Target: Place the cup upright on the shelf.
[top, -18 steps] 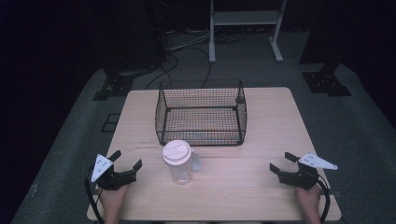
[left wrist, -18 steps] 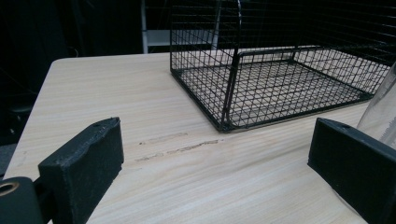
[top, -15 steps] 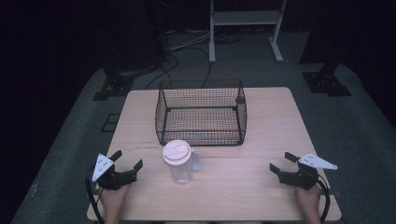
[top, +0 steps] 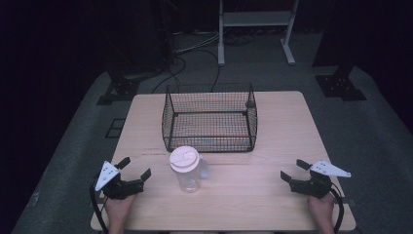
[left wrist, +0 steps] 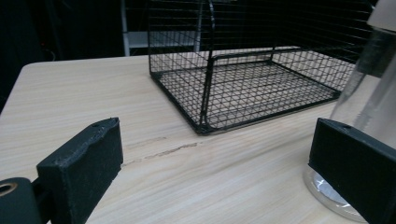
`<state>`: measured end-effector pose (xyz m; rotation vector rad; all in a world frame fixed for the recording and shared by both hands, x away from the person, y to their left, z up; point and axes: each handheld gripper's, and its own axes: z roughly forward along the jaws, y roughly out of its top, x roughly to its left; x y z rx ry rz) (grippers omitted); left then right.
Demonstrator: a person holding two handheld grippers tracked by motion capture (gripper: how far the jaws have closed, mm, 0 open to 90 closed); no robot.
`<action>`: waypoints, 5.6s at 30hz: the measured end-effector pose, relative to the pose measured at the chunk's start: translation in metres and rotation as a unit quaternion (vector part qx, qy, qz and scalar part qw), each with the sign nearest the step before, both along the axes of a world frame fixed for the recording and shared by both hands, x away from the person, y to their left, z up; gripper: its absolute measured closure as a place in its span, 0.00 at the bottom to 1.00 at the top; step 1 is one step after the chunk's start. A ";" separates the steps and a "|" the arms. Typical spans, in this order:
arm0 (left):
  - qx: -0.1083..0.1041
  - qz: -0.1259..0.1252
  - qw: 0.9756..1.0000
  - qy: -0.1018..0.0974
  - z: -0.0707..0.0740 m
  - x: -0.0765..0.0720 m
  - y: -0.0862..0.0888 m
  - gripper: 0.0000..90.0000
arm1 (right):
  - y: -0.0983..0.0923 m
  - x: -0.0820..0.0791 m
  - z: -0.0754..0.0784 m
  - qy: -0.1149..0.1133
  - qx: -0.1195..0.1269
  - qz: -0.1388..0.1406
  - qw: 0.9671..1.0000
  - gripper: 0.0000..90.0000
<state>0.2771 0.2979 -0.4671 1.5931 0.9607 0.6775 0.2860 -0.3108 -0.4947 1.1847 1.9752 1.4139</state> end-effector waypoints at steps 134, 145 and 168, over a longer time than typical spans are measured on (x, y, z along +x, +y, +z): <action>0.175 -0.293 0.935 0.097 0.081 0.041 -0.127 0.00 | 0.003 0.002 -0.001 0.010 -0.009 0.024 1.000 0.14; 0.185 -0.296 0.930 0.115 0.078 0.047 -0.133 0.00 | 0.003 0.002 -0.001 0.010 -0.009 0.025 1.000 0.14; 0.210 -0.309 0.919 0.128 0.092 0.048 -0.143 0.05 | 0.003 0.002 0.000 0.009 -0.008 0.025 1.000 0.14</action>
